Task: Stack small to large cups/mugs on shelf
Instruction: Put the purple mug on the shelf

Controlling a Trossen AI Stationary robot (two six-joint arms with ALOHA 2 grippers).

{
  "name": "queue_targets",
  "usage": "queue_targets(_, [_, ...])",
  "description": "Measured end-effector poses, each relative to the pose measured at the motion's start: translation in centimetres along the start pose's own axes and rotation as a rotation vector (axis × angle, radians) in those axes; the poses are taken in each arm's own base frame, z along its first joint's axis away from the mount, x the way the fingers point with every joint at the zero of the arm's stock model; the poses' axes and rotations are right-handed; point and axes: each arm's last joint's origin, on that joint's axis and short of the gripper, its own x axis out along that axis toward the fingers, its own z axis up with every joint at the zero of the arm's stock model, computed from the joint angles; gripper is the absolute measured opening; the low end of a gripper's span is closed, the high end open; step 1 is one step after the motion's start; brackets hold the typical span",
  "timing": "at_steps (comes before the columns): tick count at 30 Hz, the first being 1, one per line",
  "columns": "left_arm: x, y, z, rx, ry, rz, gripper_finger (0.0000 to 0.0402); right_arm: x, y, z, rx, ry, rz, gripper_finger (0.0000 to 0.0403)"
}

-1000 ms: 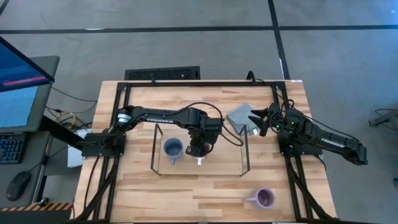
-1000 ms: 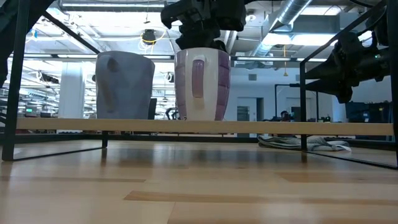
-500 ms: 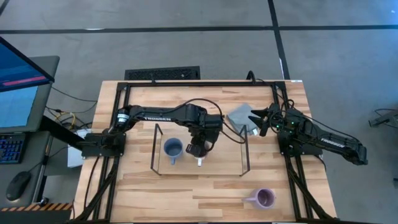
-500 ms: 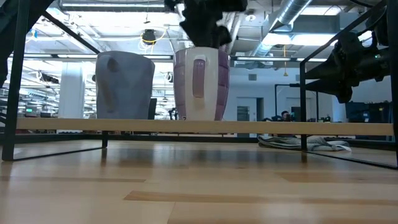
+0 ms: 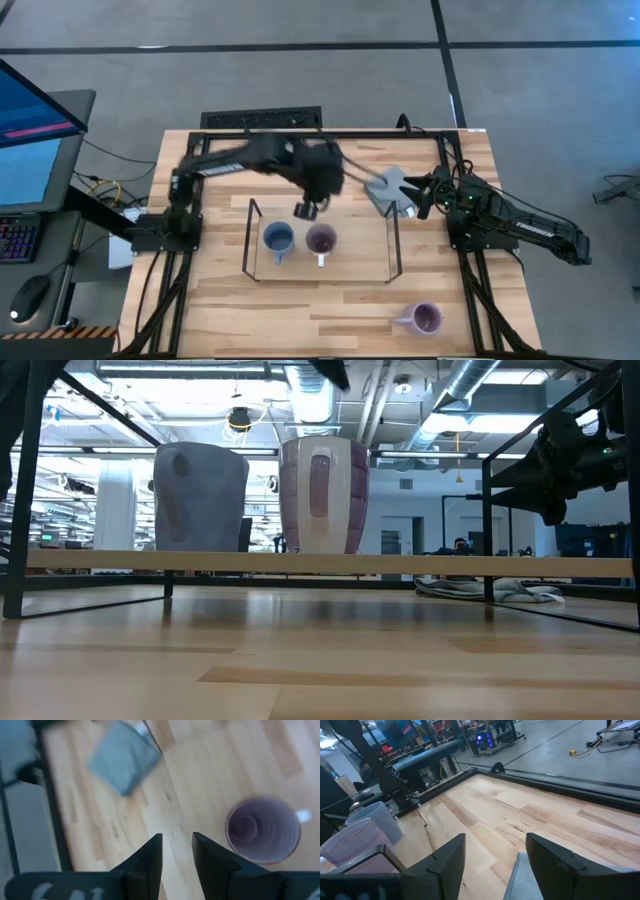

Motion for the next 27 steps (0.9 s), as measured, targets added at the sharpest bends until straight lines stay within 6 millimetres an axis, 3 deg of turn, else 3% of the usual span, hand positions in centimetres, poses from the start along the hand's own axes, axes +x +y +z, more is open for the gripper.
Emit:
queue_targets(5, [-5.7,1.6,-1.0,-0.061,-0.216,0.005,0.0098,0.0,0.0,0.0,-0.001,0.0,0.0,0.023])
queue_targets(9, [-9.5,2.0,-2.6,-0.115,-0.284,0.043,0.0098,0.1,0.0,-0.1,0.0,0.014,0.001,0.023])
queue_targets(17, [-16.5,0.5,-5.1,-0.053,-0.537,-0.008,0.0098,0.2,0.3,-0.4,-0.005,0.045,0.022,0.023])
queue_targets(22, [-17.7,-0.6,-7.2,-0.055,-0.648,0.05,0.0098,0.3,0.5,-0.5,-0.01,0.057,0.044,0.023])
queue_targets(27, [-16.0,-2.2,-10.6,-0.101,-0.667,0.093,0.0098,0.3,0.6,-0.6,-0.034,0.066,0.055,0.023])
